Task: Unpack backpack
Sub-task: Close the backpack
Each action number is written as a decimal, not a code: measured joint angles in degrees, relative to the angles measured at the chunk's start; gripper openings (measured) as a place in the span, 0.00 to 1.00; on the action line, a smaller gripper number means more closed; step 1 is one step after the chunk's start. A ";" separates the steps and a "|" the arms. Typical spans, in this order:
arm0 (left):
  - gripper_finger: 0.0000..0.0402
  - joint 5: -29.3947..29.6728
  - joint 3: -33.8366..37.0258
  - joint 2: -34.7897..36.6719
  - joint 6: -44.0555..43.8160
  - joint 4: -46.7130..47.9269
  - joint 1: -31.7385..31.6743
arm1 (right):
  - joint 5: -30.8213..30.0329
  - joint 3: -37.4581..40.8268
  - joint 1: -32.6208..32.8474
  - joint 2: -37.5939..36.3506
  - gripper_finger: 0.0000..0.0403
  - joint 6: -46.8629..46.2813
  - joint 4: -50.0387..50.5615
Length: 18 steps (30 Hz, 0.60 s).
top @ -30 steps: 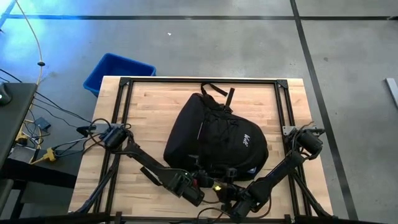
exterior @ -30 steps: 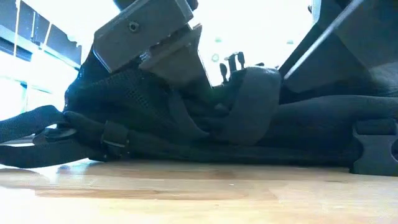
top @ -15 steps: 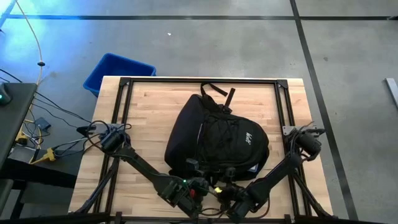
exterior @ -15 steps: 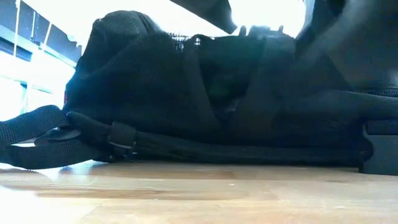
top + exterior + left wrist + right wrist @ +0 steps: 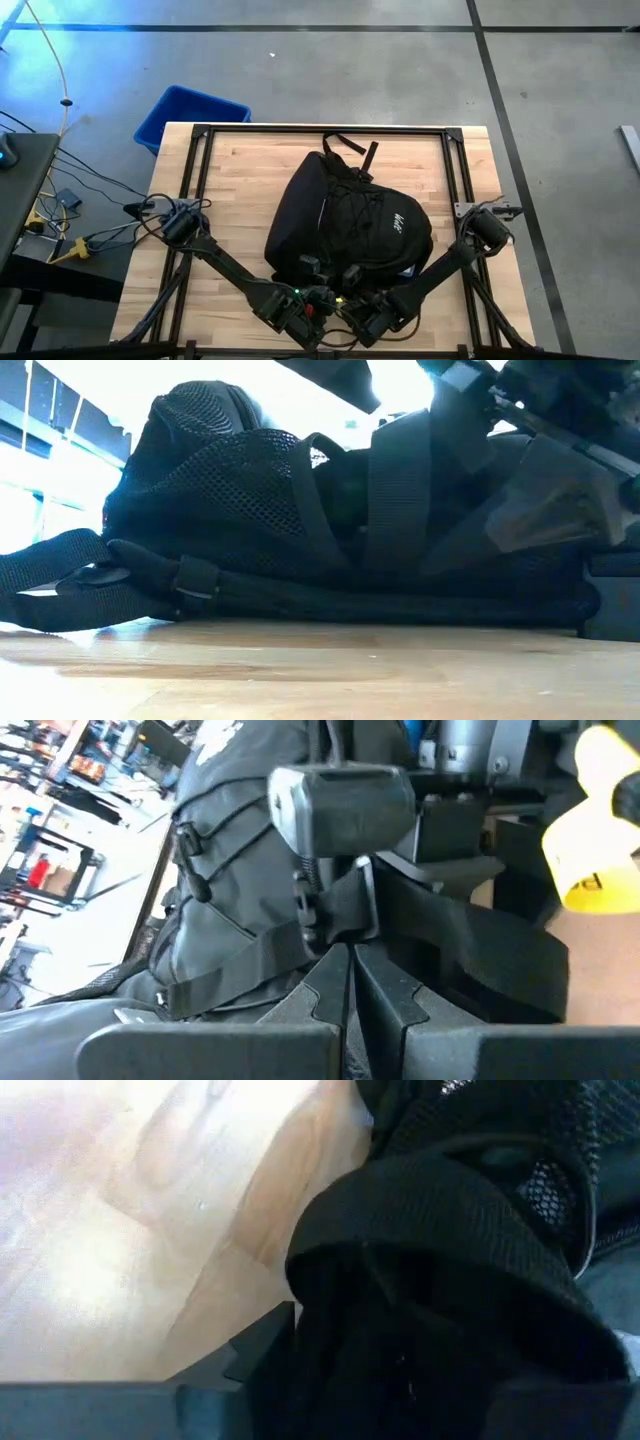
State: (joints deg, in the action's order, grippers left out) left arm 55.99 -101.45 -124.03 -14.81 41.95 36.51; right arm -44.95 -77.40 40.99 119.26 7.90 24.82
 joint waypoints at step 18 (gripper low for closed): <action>0.00 -1.73 0.57 0.00 -0.98 2.36 -0.20 | 11.86 -2.37 -8.28 -0.09 0.26 8.54 0.74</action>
State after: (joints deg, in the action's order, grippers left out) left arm 54.26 -100.88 -124.03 -15.79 44.31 36.32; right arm -33.09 -79.77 32.71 119.17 16.44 25.56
